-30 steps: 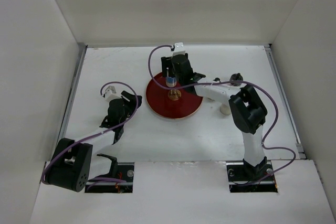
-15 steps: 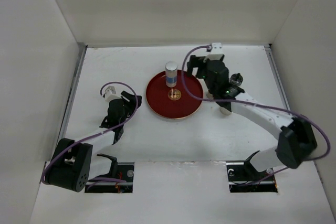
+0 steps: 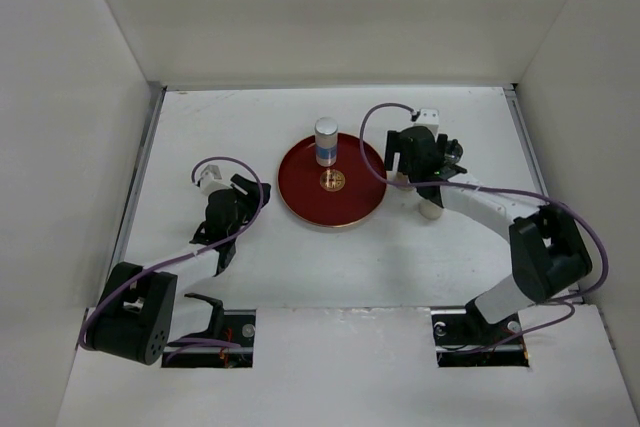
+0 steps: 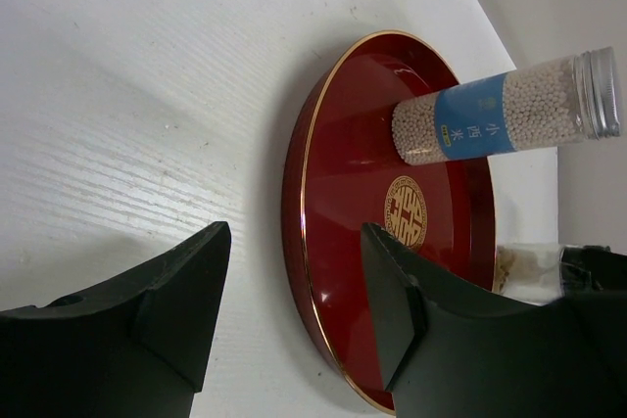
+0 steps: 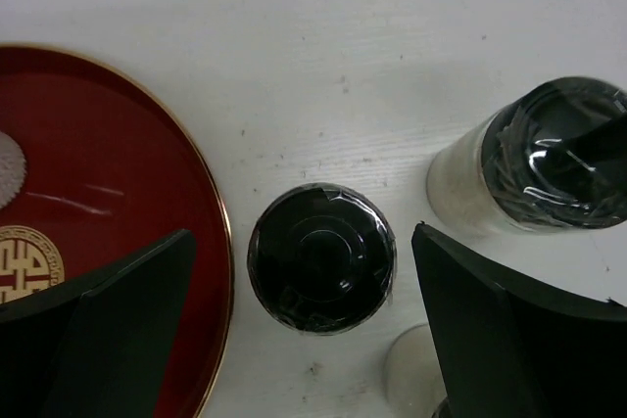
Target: Organize the condiment bottles
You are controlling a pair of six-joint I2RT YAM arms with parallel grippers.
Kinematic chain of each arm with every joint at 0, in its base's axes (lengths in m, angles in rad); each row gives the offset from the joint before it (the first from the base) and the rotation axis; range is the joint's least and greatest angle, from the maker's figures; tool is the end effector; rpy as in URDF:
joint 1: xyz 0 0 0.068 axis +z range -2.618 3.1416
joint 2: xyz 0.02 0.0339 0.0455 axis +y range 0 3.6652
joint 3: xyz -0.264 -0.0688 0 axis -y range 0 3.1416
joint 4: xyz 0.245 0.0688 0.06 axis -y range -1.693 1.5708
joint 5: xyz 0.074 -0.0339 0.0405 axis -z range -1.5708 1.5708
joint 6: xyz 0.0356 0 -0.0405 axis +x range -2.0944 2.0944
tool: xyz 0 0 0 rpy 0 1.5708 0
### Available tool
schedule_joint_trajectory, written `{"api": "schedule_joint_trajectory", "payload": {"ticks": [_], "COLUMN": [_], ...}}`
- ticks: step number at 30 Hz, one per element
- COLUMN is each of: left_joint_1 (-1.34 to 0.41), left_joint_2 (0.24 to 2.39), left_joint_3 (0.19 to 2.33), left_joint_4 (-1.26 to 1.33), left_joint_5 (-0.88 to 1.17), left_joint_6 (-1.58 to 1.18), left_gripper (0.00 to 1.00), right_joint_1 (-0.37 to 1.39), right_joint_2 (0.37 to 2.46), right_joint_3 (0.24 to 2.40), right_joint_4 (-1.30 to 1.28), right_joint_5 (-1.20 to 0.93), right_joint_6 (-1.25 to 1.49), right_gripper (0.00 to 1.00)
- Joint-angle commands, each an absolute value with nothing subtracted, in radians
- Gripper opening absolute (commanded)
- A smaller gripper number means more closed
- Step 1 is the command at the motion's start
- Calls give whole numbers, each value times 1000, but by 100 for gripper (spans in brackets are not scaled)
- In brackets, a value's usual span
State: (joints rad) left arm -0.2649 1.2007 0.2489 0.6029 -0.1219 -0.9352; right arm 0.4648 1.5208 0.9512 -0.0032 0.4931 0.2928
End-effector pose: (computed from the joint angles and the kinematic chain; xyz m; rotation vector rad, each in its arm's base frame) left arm 0.2118 -0.0530 0.1575 -0.7299 1.8389 -0.6821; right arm 0.3061 0.1347 0.2385 0.1041 2.0666 -0.0662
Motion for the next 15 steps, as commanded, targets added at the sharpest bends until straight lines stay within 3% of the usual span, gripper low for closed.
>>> {"api": "schedule_joint_trajectory", "payload": {"ticks": [1, 5, 10, 15], "left_joint_1": [-266, -265, -260, -257], "left_joint_2": [1189, 1186, 1189, 1189], "left_joint_3": [244, 244, 244, 244], "left_joint_4": [663, 663, 663, 663], "left_joint_5": [-121, -120, -117, -120], "left_joint_6": [-940, -939, -943, -942], "left_gripper": [54, 54, 54, 54], "right_joint_1": [447, 439, 442, 487], "right_joint_2": [1561, 1597, 1573, 1441], "right_joint_3": [1023, 1039, 1029, 1028], "right_joint_4": [-12, -20, 0, 74], "right_joint_5": [474, 495, 518, 595], "right_joint_6": [319, 328, 334, 311], "right_gripper": [98, 90, 64, 59]}}
